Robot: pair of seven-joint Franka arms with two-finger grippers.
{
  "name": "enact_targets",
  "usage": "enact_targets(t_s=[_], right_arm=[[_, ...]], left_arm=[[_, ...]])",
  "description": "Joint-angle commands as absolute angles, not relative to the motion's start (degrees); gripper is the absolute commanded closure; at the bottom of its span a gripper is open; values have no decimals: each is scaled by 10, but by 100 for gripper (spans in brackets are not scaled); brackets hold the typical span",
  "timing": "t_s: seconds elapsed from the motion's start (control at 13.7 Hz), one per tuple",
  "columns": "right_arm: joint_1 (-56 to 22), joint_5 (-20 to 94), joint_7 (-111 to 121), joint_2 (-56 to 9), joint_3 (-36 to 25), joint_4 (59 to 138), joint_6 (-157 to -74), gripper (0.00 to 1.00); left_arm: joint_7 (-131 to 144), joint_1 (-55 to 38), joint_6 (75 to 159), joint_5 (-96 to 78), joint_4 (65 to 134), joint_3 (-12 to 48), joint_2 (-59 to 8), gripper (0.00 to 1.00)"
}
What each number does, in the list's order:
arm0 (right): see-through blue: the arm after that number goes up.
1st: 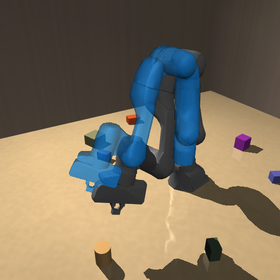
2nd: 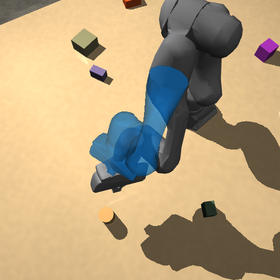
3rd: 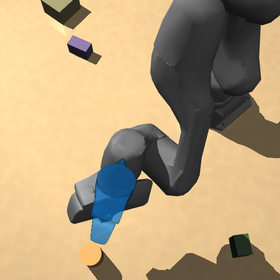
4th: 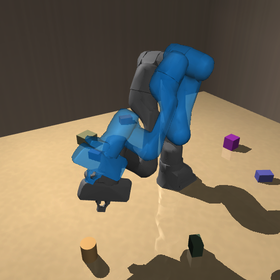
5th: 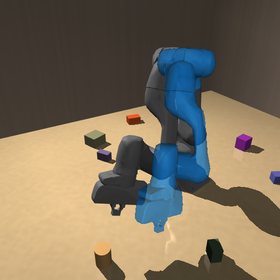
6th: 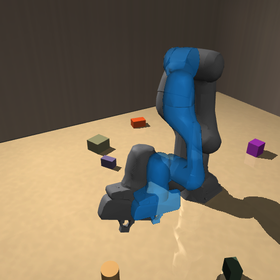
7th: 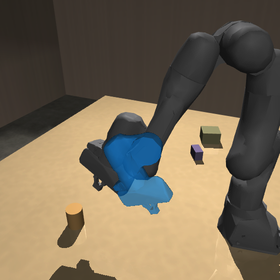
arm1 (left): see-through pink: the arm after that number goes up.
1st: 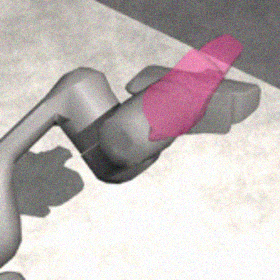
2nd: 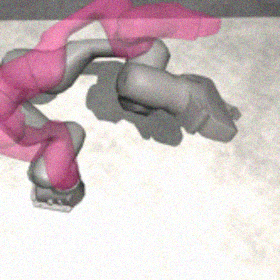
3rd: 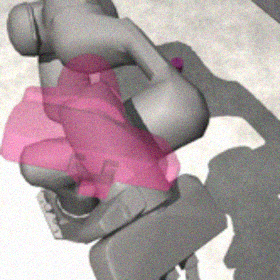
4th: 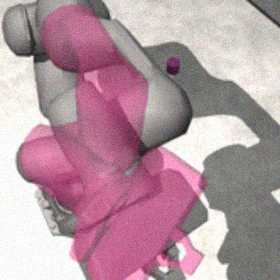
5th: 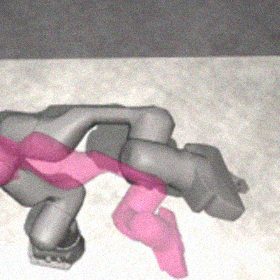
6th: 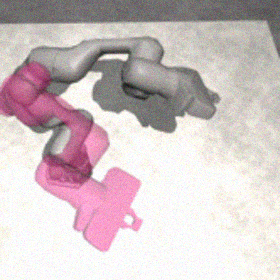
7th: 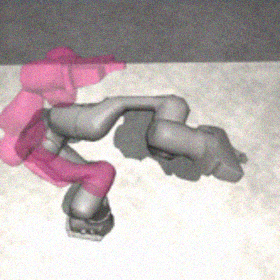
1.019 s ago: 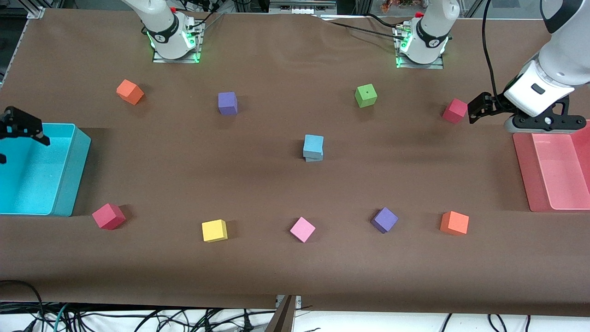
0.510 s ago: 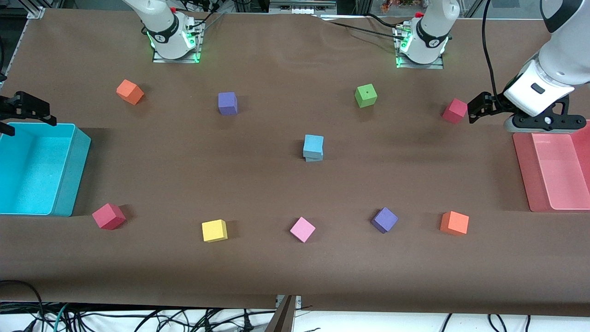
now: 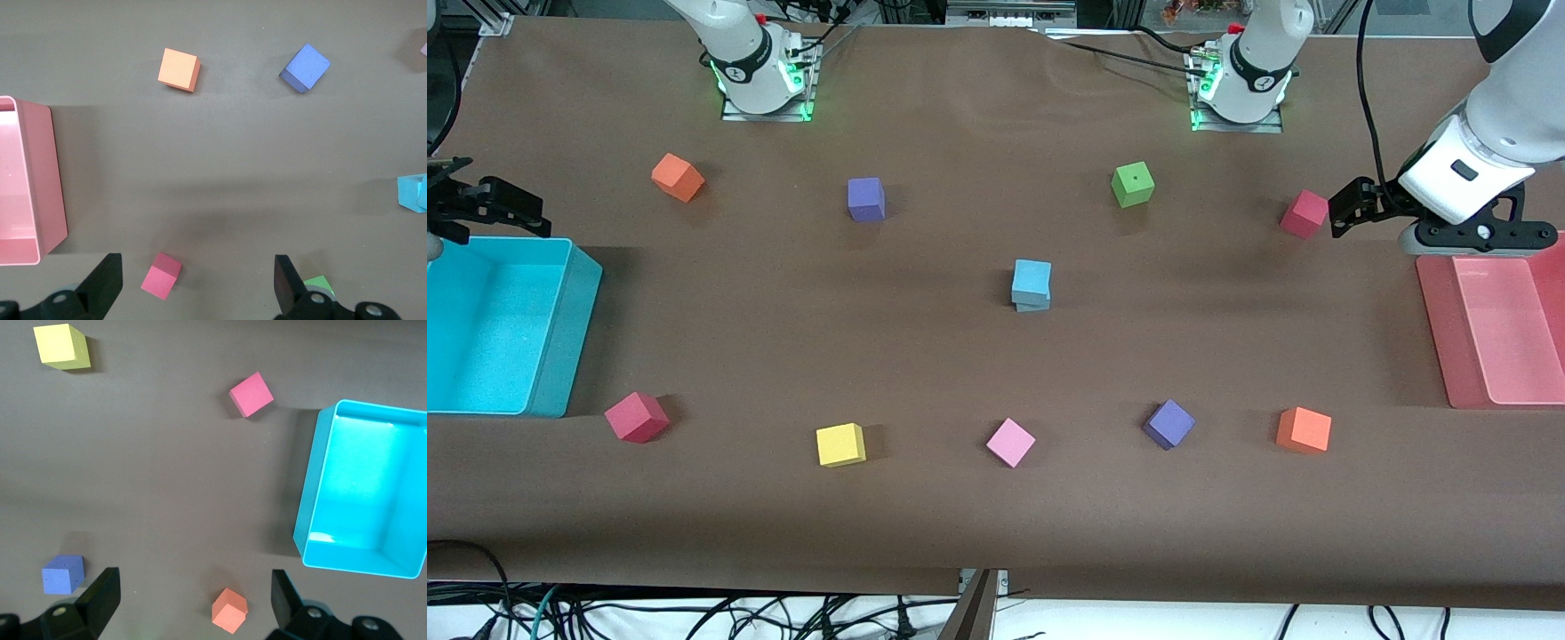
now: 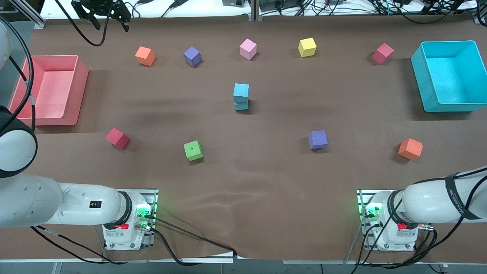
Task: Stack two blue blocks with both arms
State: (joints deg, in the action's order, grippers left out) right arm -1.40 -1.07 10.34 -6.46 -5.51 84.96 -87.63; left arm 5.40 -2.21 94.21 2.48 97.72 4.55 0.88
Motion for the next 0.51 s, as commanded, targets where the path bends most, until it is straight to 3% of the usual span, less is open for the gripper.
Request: enact_targets(t_s=[0.0,0.44], right_arm=[[-3,-15,92,-61,-43,855,-870,0],[-2,-16,64,-62,-45,855,-868,0]], left_arm=[[57,-27,931,18,960,40,2,0],[57,-27,930,18,960,40,2,0]])
